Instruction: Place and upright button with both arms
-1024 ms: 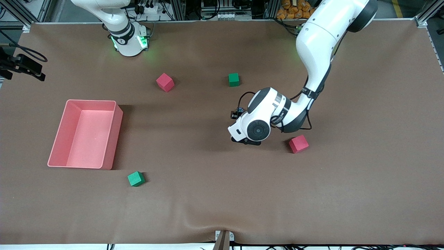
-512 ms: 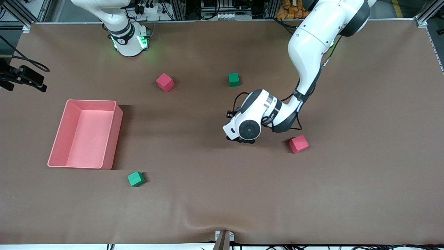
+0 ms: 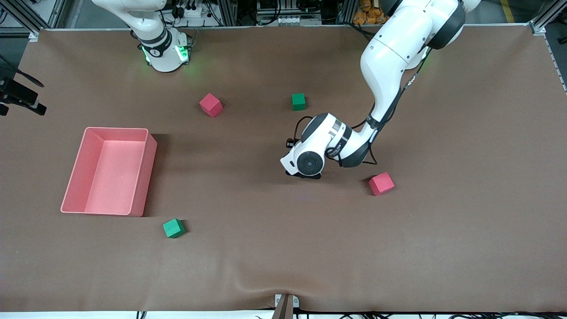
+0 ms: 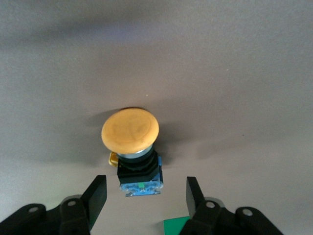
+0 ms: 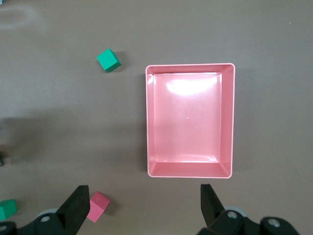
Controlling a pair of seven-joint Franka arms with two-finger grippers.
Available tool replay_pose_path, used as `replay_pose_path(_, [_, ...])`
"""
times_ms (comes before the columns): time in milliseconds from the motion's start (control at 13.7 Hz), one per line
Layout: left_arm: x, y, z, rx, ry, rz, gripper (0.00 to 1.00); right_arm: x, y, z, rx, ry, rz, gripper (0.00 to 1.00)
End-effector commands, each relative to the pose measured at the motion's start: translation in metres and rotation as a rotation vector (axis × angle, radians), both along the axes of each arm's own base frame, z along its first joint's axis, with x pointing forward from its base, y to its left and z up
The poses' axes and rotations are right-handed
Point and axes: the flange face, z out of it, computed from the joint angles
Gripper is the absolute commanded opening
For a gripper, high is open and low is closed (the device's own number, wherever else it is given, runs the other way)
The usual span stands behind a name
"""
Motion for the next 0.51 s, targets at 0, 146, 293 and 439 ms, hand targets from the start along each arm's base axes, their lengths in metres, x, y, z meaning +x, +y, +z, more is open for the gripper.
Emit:
replay_pose_path(0, [-0.001, -0.004, -0.001, 0.016, -0.011, 0.011, 0.71, 0.002, 0.007, 0.000, -0.048, 0.012, 0.036, 1.00])
replay_pose_path(146, [-0.004, -0.005, -0.001, 0.027, -0.010, -0.003, 0.71, 0.004, 0.019, -0.002, -0.092, 0.020, 0.055, 1.00])
replay_pose_path(293, [-0.009, -0.005, -0.007, 0.042, -0.008, -0.018, 0.70, 0.005, 0.020, -0.009, -0.090, 0.038, 0.067, 1.00])
replay_pose_path(439, [-0.015, -0.008, -0.009, 0.055, -0.009, -0.033, 0.70, 0.003, 0.024, -0.011, -0.094, 0.052, 0.076, 1.00])
